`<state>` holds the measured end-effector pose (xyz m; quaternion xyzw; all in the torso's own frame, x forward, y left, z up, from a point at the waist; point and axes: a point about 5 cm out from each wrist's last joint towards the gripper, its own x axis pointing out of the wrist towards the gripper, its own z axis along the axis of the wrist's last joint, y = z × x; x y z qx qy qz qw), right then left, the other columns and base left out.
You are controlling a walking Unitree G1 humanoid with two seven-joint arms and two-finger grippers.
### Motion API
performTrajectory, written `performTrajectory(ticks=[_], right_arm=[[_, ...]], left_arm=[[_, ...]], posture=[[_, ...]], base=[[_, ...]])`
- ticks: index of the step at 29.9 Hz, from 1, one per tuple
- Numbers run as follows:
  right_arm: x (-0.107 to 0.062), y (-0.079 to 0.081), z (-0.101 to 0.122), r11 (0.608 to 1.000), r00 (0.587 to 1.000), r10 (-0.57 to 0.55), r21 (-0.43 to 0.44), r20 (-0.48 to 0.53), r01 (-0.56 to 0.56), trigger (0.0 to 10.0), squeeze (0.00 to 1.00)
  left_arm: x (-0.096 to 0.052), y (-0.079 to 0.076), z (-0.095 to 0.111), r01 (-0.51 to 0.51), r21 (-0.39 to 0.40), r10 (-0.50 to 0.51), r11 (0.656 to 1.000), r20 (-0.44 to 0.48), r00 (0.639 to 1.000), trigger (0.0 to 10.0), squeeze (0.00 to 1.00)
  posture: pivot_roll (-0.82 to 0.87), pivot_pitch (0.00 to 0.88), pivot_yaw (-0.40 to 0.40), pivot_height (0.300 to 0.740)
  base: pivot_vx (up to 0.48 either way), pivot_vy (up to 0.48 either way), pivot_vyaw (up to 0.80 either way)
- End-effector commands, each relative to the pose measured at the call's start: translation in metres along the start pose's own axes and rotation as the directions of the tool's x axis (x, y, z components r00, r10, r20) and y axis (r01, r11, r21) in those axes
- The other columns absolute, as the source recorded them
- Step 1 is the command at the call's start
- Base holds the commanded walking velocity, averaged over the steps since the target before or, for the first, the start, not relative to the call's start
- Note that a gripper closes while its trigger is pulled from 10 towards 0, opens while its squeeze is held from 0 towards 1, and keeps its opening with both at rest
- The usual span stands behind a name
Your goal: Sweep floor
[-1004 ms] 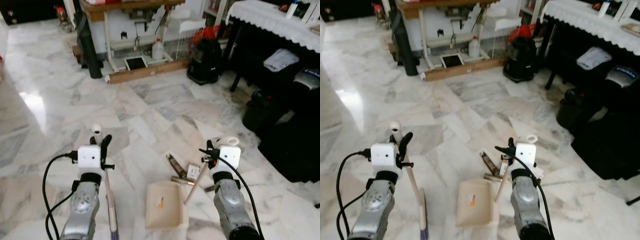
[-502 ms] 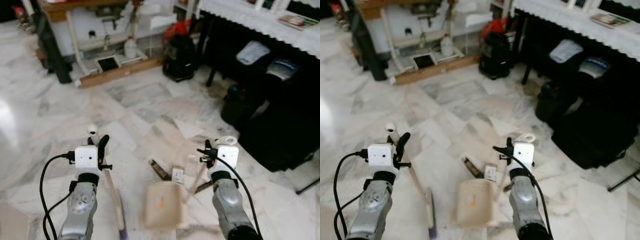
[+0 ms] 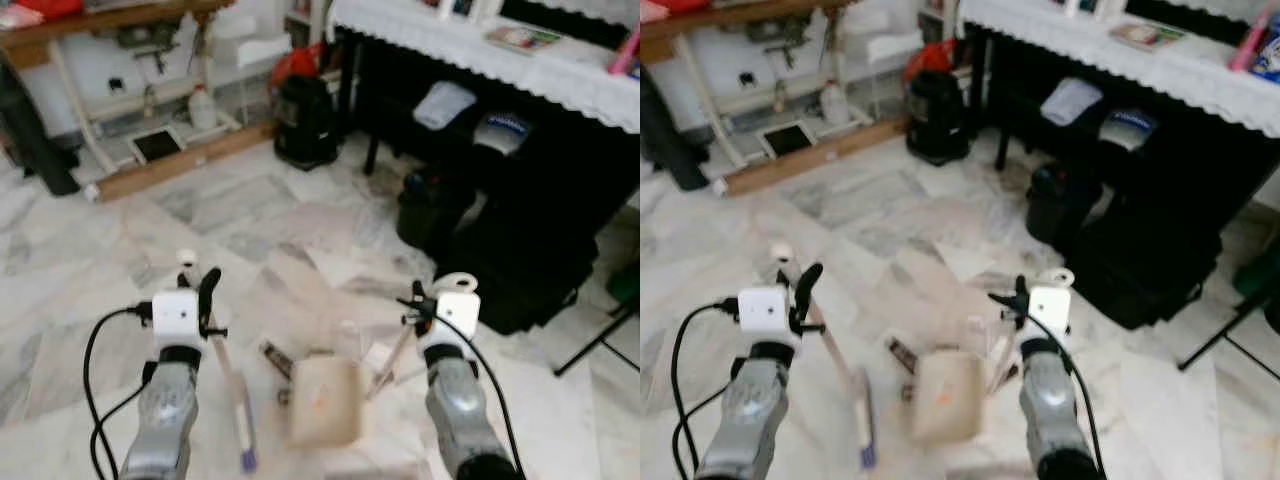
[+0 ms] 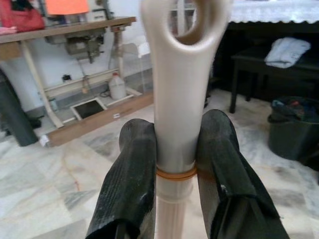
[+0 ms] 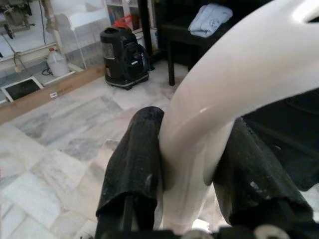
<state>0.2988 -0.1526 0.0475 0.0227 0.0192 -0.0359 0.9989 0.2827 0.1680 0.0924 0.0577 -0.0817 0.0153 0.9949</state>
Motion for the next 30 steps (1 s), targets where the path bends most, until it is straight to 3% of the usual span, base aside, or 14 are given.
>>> performTrajectory(ticks=[1,13,30], right_arm=[[0.0053,-0.0025,0.0123,1.0,0.998,-0.001,-0.029,0.059,0.003,10.0,0.0],[0.0048,-0.0031,0.0114,1.0,0.999,-0.001,-0.029,0.054,0.003,10.0,0.0],[0.0025,-0.0098,0.0089,0.998,0.999,-0.024,-0.053,0.041,0.026,10.0,0.0]], left_arm=[[0.0011,0.0099,0.0052,-0.026,0.014,0.026,1.0,0.027,0.999,10.0,0.0],[0.0009,0.0095,0.0044,-0.025,0.015,0.025,1.0,0.023,0.999,10.0,0.0],[0.0004,0.0096,0.0034,-0.029,0.013,0.029,0.999,0.017,0.999,10.0,0.0]], posture=[[0.1,0.04,-0.044,0.74],[0.1,0.043,-0.044,0.74],[0.09,0.059,-0.044,0.74]], base=[[0.277,0.0,0.0],[0.272,0.0,0.0],[0.0,0.0,0.0]])
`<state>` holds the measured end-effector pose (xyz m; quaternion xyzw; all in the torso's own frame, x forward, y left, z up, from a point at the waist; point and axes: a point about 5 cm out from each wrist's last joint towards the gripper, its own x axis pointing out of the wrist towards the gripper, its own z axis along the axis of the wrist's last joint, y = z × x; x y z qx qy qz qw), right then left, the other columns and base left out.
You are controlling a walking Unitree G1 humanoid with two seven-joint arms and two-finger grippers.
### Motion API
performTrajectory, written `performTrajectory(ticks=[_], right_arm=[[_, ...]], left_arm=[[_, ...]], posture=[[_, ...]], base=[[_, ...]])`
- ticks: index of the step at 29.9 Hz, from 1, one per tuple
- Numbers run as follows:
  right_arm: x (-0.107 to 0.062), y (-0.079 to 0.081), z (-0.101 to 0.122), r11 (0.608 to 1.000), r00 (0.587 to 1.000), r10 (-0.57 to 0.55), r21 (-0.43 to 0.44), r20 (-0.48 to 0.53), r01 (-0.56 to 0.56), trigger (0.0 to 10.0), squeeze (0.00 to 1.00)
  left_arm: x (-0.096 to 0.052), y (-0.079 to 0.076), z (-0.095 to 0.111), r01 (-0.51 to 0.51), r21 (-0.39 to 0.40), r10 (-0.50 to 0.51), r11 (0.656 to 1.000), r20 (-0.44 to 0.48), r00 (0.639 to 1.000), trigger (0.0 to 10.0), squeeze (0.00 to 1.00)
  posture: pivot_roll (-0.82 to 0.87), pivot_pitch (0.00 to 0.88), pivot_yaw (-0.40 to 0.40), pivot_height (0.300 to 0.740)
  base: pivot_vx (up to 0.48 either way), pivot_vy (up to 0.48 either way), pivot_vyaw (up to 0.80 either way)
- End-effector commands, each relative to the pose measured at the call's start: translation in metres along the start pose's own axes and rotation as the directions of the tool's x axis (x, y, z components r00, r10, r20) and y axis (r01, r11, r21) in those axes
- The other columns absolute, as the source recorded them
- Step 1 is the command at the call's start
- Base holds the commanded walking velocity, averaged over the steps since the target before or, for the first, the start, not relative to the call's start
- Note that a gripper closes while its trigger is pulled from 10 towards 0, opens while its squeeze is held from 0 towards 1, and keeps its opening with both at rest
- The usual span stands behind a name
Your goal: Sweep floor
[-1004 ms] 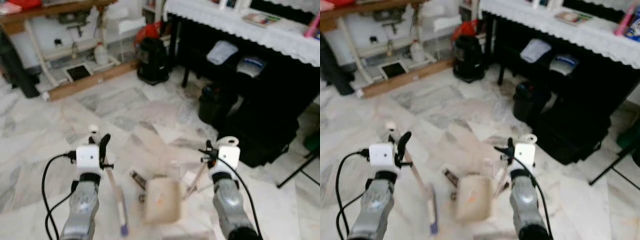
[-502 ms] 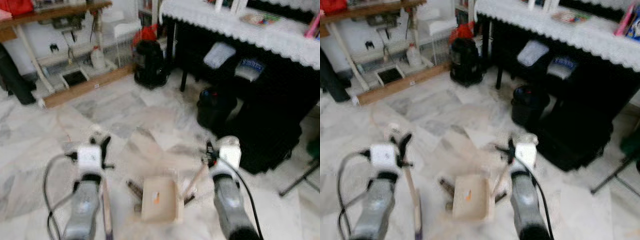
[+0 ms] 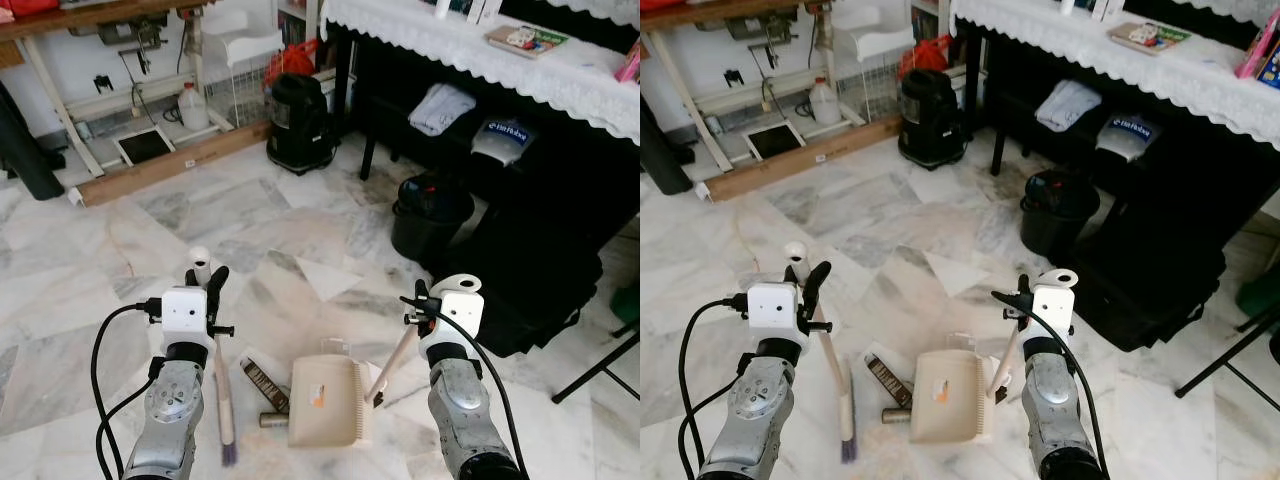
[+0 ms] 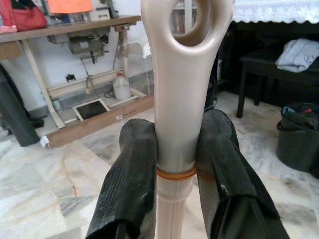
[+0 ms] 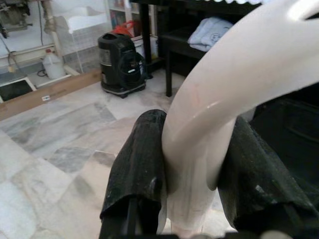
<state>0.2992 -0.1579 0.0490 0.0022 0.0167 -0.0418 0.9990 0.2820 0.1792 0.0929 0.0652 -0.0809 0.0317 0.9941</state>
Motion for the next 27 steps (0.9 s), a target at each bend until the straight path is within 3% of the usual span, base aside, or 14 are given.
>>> performTrajectory(ticks=[1,4,8,16,27], right_arm=[[0.002,-0.005,0.007,1.0,0.999,-0.015,-0.014,0.032,0.015,10.0,0.0],[0.002,-0.006,0.007,1.0,0.999,-0.019,-0.018,0.031,0.019,10.0,0.0],[0.001,-0.013,0.007,0.995,0.999,-0.012,-0.1,0.041,0.016,10.0,0.0],[-0.001,-0.018,0.007,0.984,0.998,-0.03,-0.175,0.051,0.039,10.0,0.0],[0.0,-0.017,0.006,0.983,0.999,-0.032,-0.182,0.041,0.039,10.0,0.0]], left_arm=[[0.001,-0.002,0.004,0.001,-0.004,-0.001,1.0,0.02,1.0,10.0,0.0],[0.0,-0.002,0.004,0.0,-0.004,0.0,1.0,0.019,1.0,10.0,0.0],[0.0,-0.002,0.003,-0.002,-0.004,0.002,1.0,0.013,1.0,10.0,0.0],[0.0,-0.003,0.002,-0.003,-0.004,0.004,1.0,0.009,1.0,10.0,0.0],[-0.001,-0.003,0.0,0.004,-0.003,-0.004,1.0,-0.006,1.0,10.0,0.0]], posture=[[0.09,0.059,-0.044,0.74],[0.09,0.059,-0.044,0.74],[0.08,0.067,-0.047,0.74],[0.07,0.066,-0.052,0.74],[0.08,0.063,-0.054,0.74]], base=[[0.0,0.0,0.0],[0.0,0.0,0.0],[0.0,0.0,0.0],[0.0,0.0,0.0],[0.0,0.0,0.0]])
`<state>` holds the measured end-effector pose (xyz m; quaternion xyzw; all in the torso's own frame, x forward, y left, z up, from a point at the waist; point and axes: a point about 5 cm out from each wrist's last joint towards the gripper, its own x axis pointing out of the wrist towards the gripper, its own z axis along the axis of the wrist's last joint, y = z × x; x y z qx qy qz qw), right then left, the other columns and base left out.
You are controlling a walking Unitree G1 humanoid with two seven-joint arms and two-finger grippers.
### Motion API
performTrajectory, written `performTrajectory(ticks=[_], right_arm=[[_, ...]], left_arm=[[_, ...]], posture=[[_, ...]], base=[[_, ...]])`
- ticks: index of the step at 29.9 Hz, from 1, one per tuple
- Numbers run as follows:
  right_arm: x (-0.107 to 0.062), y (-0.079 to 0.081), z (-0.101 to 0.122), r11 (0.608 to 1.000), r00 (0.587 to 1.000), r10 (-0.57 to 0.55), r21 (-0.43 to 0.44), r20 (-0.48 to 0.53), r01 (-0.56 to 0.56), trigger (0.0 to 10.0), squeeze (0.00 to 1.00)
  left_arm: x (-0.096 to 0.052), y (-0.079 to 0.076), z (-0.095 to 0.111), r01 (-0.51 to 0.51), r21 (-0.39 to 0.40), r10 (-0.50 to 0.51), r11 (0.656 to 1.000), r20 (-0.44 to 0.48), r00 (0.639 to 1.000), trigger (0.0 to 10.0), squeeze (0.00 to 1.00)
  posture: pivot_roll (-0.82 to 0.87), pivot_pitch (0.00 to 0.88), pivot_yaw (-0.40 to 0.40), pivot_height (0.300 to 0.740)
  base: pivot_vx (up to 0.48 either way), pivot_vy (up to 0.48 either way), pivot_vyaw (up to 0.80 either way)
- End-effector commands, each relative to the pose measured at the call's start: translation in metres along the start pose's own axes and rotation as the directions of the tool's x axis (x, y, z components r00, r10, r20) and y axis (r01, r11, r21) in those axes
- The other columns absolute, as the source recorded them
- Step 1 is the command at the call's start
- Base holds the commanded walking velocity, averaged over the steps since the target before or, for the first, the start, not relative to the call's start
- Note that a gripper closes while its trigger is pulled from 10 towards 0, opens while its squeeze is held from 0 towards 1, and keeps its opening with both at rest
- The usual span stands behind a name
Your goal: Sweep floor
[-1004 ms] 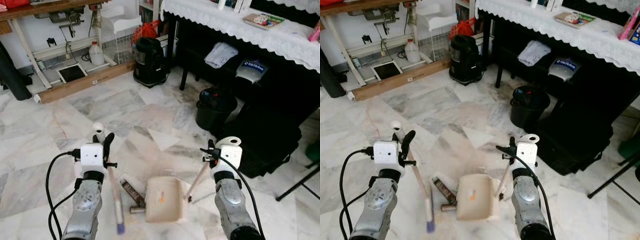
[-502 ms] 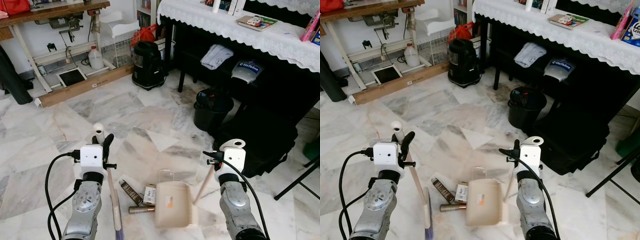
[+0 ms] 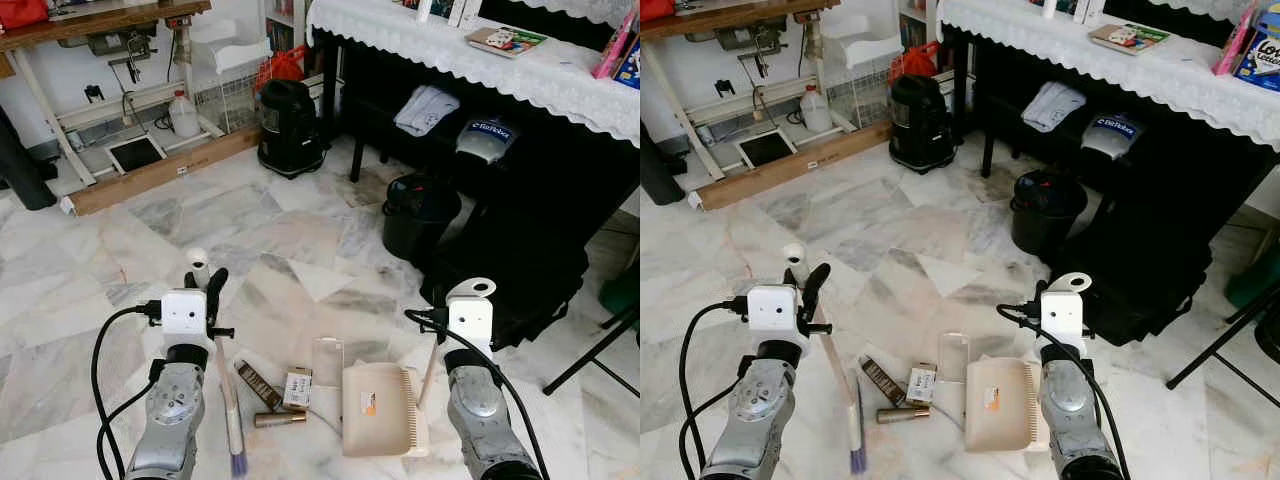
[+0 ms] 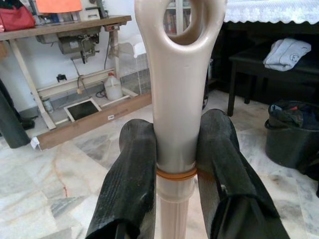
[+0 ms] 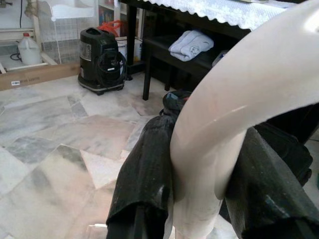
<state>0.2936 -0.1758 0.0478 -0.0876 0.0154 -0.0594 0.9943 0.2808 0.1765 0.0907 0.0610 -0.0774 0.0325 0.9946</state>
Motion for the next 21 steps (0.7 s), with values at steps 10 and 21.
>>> performTrajectory(ticks=[10,21], right_arm=[[-0.001,0.009,0.009,0.998,0.998,0.043,0.041,0.046,-0.045,10.0,0.0],[-0.004,-0.018,0.021,0.994,0.987,-0.098,0.055,0.124,0.092,10.0,0.0]], left_arm=[[0.001,-0.001,0.001,0.009,0.006,-0.009,1.0,0.003,1.0,10.0,0.0],[0.002,-0.003,0.001,0.007,0.0,-0.007,1.0,0.009,1.0,10.0,0.0]], posture=[[0.08,0.055,-0.051,0.74],[0.06,0.053,-0.053,0.74]], base=[[0.0,0.0,0.0],[0.0,0.0,0.0]])
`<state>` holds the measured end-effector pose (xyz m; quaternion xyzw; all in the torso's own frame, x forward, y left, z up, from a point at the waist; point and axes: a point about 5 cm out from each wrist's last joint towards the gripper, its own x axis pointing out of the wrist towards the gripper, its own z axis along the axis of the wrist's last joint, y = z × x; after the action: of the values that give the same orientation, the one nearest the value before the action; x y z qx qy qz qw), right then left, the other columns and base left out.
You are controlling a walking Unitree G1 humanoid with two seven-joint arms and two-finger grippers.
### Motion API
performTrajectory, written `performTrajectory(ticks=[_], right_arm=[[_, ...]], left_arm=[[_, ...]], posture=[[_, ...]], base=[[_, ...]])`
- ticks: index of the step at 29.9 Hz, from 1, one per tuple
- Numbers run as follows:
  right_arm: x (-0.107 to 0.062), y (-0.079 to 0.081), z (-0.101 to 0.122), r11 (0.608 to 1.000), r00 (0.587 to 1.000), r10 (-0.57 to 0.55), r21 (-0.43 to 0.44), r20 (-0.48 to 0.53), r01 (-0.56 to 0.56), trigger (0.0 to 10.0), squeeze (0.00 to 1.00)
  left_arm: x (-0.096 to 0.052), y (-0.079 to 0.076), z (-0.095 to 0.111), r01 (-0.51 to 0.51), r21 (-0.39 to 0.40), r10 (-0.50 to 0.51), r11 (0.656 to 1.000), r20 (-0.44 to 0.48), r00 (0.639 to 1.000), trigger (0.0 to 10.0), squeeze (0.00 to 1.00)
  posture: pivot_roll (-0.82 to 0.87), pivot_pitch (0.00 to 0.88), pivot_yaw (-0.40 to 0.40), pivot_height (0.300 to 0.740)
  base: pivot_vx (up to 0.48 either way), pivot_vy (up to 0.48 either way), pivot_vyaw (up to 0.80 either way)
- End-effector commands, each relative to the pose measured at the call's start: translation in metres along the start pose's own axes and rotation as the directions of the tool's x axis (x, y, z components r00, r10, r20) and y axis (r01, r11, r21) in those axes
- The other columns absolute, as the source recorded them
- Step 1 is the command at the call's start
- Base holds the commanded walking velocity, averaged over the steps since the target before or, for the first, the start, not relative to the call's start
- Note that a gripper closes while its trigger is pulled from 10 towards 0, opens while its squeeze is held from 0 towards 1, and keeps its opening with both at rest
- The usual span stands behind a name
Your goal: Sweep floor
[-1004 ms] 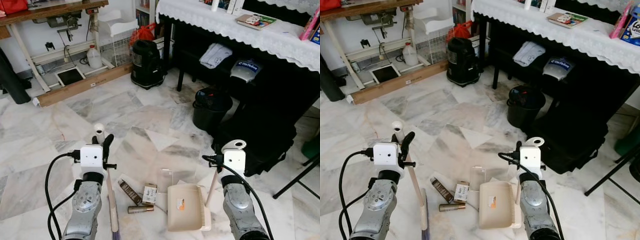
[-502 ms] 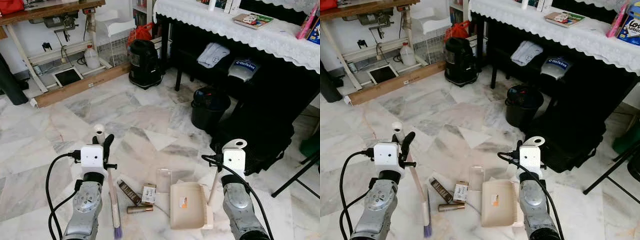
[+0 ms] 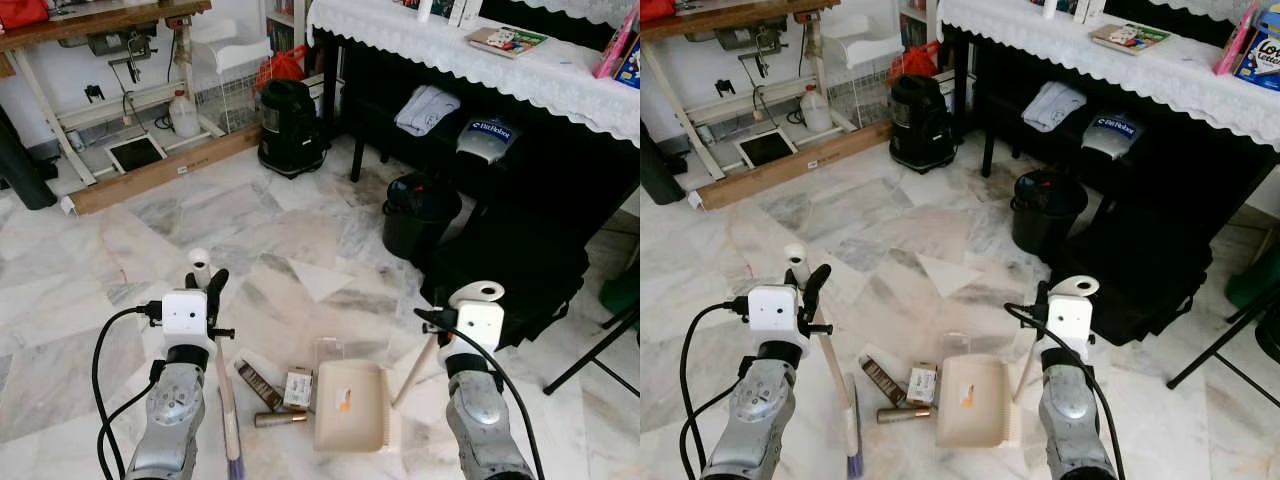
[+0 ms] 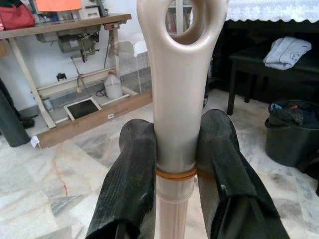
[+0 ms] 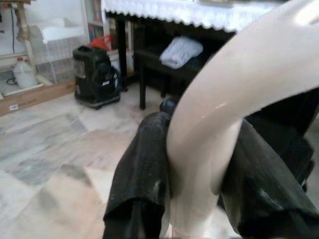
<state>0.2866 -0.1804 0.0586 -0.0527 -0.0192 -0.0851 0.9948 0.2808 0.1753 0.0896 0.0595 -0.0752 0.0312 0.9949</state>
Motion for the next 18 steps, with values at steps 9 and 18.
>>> performTrajectory(ticks=[9,18], right_arm=[[0.0,-0.035,0.007,0.974,0.987,-0.163,-0.158,0.009,0.162,10.0,0.0],[-0.003,-0.042,-0.014,0.952,0.946,-0.259,-0.214,-0.195,0.217,10.0,0.0]], left_arm=[[0.003,-0.003,0.002,-0.001,-0.003,0.001,1.0,0.013,1.0,10.0,0.0],[0.003,-0.003,0.001,-0.006,-0.003,0.006,1.0,0.012,1.0,10.0,0.0]], posture=[[0.05,0.051,-0.058,0.74],[0.05,0.055,-0.061,0.74]], base=[[0.0,0.0,0.0],[0.0,0.0,0.0]])
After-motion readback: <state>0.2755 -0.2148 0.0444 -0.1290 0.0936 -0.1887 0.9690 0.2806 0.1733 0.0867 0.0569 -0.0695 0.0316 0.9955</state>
